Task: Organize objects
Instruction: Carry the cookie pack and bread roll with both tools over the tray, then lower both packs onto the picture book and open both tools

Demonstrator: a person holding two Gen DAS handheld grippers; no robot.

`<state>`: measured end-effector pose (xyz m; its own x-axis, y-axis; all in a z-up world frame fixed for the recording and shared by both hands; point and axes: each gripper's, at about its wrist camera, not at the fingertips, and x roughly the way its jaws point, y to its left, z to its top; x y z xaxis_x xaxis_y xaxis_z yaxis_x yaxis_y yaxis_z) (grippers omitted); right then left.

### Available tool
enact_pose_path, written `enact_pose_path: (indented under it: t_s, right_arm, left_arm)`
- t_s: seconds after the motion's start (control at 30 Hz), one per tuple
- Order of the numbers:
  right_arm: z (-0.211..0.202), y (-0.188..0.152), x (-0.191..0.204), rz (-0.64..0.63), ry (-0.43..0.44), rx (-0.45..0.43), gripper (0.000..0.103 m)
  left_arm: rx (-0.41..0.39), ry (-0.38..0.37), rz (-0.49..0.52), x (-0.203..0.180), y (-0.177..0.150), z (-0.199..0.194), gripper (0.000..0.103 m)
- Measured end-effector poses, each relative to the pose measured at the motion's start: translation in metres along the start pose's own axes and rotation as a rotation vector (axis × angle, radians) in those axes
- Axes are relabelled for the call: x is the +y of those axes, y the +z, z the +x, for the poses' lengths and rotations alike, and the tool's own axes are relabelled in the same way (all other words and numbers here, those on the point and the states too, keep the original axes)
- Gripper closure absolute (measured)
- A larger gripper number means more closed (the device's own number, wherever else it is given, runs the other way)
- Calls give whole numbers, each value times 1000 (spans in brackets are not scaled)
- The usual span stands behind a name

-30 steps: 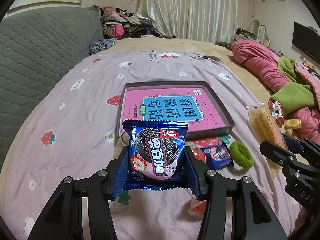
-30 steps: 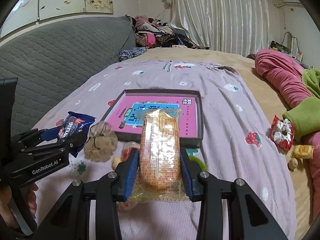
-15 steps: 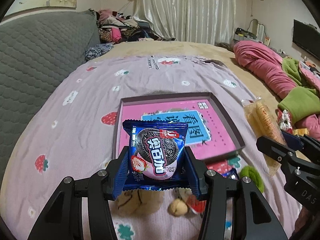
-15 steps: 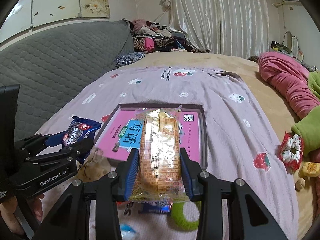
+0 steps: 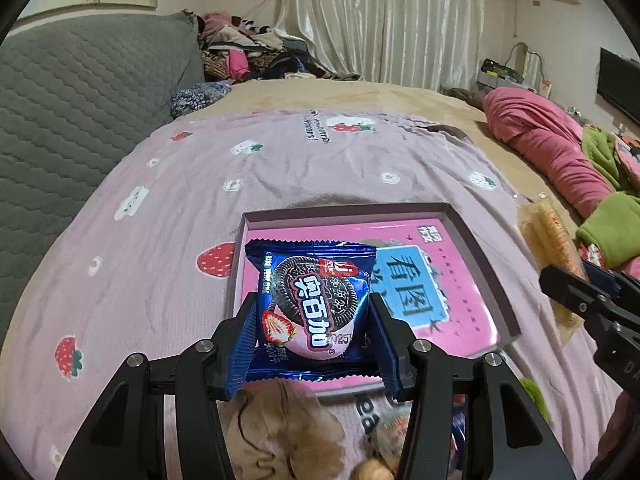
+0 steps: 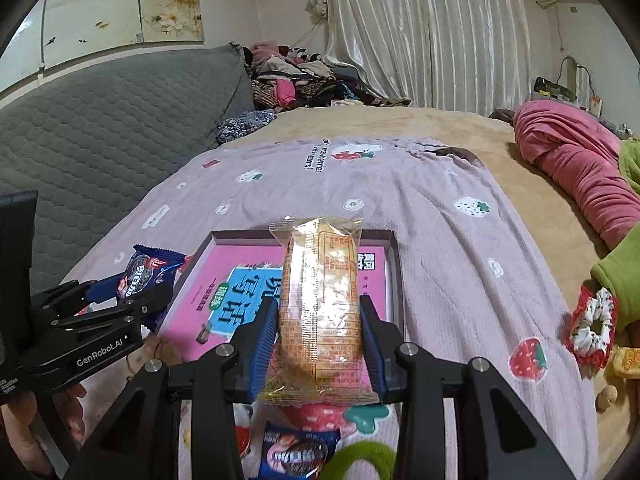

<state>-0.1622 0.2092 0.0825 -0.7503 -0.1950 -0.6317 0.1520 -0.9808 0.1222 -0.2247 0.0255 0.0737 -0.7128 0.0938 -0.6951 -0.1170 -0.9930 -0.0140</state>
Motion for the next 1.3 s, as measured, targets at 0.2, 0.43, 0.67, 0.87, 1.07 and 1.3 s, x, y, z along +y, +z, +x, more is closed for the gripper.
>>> enact_pose_path:
  t_s: [0.2,0.43,0.67,0.87,1.07,1.3]
  right_arm:
    - [19,9,-3,-9,6,0,62]
    - [50,19,-9,30,23,-7,62]
    - [93,21,-15,18,-16,40,62]
    - [130,14,-20,15,-49,101,63]
    - [150,10,-23,25,-62,159,62]
    - [168,5,-27,30,-87,221,62]
  left_arm:
    - [3,0,-48,14,13,28,49]
    - [18,-1,-65,17,23,62,49]
    - [36,-27,-61,14,21,89,49]
    - [55,-17,-52,14,18,115,49]
    - [87,-7,-71,18,21,134,49]
    - [124,0,-82,19,19,154,49]
